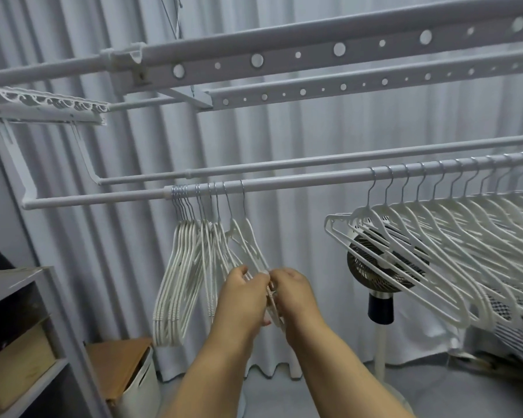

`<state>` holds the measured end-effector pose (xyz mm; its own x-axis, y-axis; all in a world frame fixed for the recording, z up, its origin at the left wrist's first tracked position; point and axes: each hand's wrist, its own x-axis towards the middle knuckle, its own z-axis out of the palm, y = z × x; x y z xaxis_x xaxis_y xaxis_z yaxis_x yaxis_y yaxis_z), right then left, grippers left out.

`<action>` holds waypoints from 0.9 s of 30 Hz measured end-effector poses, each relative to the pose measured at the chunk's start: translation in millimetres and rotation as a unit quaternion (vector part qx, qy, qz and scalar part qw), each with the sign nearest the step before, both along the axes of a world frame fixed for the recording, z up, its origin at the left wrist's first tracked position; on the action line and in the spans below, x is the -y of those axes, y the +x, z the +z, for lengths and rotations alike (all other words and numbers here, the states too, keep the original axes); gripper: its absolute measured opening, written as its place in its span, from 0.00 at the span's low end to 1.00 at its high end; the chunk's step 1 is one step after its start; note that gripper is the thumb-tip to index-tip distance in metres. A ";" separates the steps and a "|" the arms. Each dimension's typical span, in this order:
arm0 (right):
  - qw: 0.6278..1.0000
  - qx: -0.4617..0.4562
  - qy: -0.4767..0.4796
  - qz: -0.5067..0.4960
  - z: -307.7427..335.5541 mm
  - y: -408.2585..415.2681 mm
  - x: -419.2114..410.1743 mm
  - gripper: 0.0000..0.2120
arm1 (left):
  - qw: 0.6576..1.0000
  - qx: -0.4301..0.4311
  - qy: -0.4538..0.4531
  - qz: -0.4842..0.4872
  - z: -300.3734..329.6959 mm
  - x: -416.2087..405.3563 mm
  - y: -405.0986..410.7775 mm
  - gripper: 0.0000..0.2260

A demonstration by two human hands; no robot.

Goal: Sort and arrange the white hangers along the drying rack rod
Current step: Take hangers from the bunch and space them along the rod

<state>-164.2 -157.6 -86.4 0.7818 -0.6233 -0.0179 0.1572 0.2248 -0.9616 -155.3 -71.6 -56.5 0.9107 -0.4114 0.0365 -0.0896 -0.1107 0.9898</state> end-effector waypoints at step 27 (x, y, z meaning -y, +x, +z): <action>0.993 0.017 -0.023 -0.116 0.2 -74.4 85.7 0.11 | 0.996 0.088 0.004 -0.030 -12.5 91.2 -42.8 0.21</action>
